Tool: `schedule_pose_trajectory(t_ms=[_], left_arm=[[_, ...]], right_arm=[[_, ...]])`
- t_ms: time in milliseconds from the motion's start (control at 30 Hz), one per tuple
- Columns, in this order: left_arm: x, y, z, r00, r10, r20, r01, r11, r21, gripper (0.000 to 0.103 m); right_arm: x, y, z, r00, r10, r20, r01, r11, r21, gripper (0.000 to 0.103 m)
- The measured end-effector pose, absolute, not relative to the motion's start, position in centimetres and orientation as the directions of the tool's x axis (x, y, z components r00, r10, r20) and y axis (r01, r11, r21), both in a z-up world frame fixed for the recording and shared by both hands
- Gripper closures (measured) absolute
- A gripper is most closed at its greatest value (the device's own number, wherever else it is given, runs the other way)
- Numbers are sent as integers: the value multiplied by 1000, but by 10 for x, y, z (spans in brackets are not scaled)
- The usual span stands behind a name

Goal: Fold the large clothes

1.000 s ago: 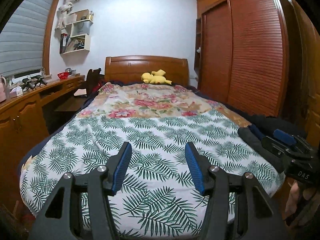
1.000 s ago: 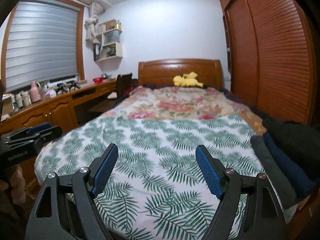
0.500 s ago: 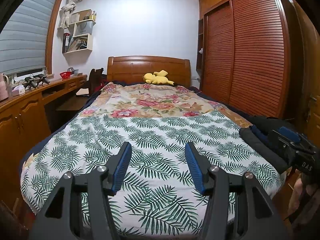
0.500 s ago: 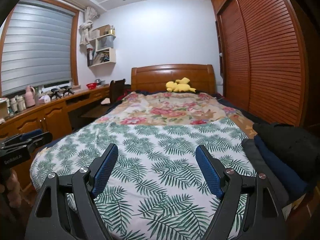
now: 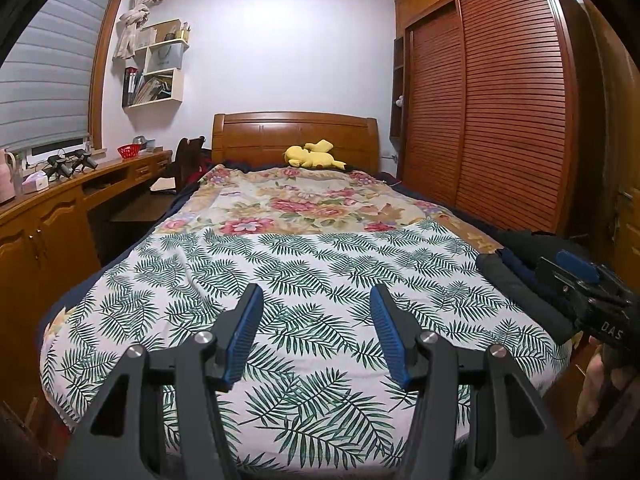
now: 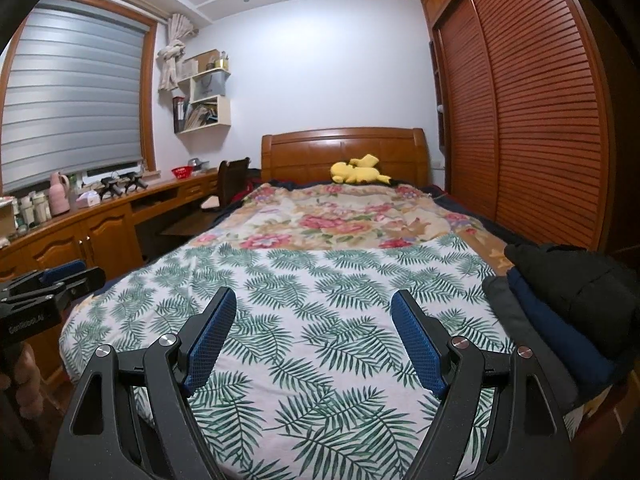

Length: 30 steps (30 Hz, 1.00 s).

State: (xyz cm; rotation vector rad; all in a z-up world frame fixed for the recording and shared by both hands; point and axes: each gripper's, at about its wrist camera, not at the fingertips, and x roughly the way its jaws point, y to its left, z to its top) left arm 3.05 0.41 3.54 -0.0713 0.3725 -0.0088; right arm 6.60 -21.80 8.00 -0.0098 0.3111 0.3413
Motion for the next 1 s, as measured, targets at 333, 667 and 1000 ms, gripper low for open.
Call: schedule_pose_trajectory(t_ms=[333, 667, 1000], left_arm=[[29, -1, 35, 932, -19, -361, -4, 998, -64, 49], [28, -2, 35, 933, -20, -360, -3, 998, -64, 48], [23, -4, 40, 936, -28, -352, 6, 998, -63, 48]], right_arm=[[65, -216, 80, 894, 329, -305, -332, 942, 44, 21], [66, -216, 79, 894, 328, -304, -331, 943, 45, 21], [66, -216, 80, 895, 327, -305, -330, 943, 44, 21]])
